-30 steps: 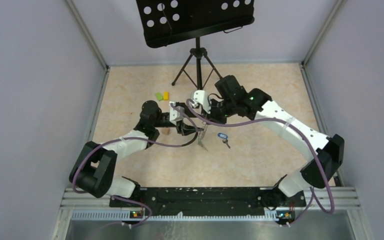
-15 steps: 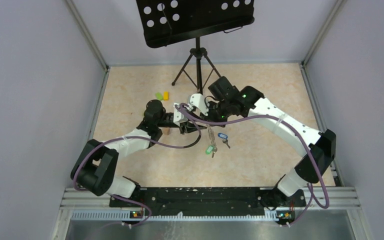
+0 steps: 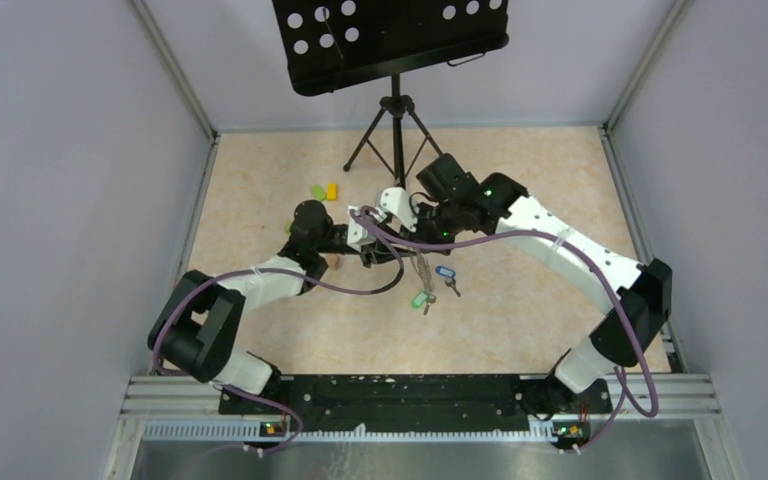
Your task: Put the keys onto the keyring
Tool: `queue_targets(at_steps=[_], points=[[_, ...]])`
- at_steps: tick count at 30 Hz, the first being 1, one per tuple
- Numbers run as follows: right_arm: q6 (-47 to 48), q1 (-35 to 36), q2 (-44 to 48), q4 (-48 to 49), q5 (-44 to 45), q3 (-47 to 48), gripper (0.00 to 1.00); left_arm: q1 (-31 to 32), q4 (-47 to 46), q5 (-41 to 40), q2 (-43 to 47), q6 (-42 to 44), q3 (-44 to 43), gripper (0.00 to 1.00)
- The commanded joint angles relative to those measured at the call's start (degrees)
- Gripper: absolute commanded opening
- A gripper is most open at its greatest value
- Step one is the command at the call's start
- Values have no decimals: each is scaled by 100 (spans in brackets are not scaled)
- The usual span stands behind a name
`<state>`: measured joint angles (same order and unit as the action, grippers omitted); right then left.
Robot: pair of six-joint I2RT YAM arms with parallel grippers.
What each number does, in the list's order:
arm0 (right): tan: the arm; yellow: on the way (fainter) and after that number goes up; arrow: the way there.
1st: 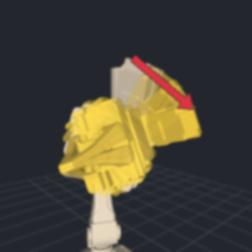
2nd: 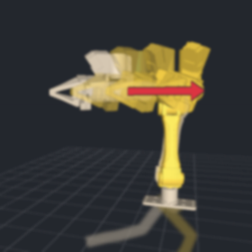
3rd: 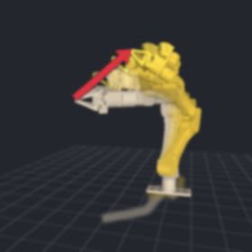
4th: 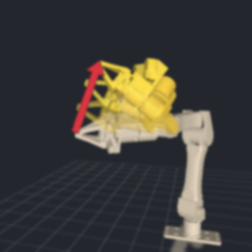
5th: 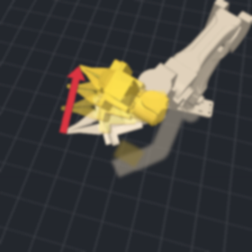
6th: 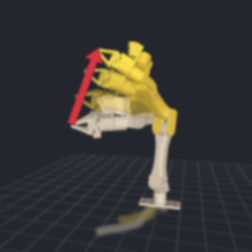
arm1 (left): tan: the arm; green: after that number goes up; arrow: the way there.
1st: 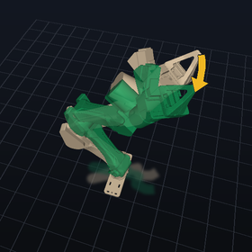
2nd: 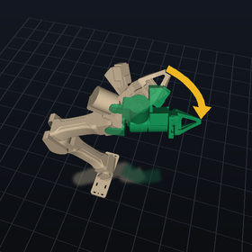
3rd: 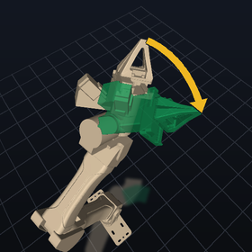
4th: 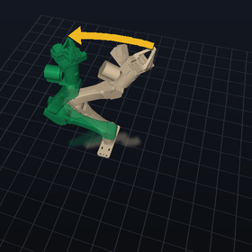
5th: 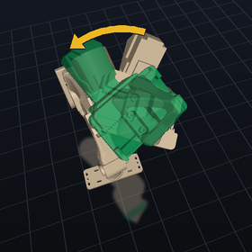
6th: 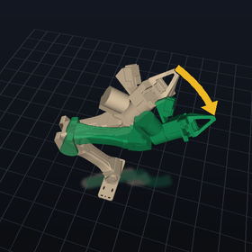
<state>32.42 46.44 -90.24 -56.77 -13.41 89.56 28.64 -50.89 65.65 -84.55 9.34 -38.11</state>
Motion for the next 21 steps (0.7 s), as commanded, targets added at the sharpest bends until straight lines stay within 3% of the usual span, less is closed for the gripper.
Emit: queue_targets(at_steps=[1, 11, 21], points=[[-118, 79, 239, 439, -163, -80, 0, 88, -168, 62, -98, -25, -67, 30], [-193, 76, 432, 671, -232, -286, 0, 84, -480, 180, -205, -118, 38, 29], [-189, 71, 604, 793, -232, -477, 0, -50, -2300, 402, -419, -888, 471, 34]])
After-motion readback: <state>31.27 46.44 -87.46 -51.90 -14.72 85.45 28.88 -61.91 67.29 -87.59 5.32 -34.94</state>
